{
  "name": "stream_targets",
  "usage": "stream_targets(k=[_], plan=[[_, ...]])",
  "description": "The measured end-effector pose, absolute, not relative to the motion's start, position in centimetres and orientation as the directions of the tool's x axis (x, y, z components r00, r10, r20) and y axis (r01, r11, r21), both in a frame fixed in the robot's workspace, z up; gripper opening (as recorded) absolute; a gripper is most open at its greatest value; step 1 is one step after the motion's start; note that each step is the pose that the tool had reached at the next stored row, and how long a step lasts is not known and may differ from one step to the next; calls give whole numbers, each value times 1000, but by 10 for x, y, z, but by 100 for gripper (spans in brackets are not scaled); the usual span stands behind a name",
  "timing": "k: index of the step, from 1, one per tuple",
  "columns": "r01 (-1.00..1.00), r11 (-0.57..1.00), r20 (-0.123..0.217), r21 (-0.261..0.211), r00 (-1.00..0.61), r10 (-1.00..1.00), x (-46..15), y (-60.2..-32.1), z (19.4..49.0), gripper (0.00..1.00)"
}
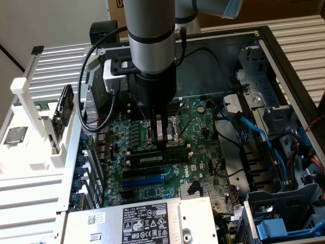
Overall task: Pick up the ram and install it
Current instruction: 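Press down the ram until it locks into place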
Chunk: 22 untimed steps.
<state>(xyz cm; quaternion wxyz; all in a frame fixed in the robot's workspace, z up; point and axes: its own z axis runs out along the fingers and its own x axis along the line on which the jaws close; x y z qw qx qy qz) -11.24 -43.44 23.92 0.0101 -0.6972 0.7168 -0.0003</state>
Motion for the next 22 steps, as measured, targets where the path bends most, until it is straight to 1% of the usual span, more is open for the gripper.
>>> stream_targets(k=[11, 22], plan=[[-1000, 28, -12, -15, -28, -1000, -112, -434, 236, 11], [-1000, 28, 0, -15, -28, -1000, -112, -434, 232, 11]])
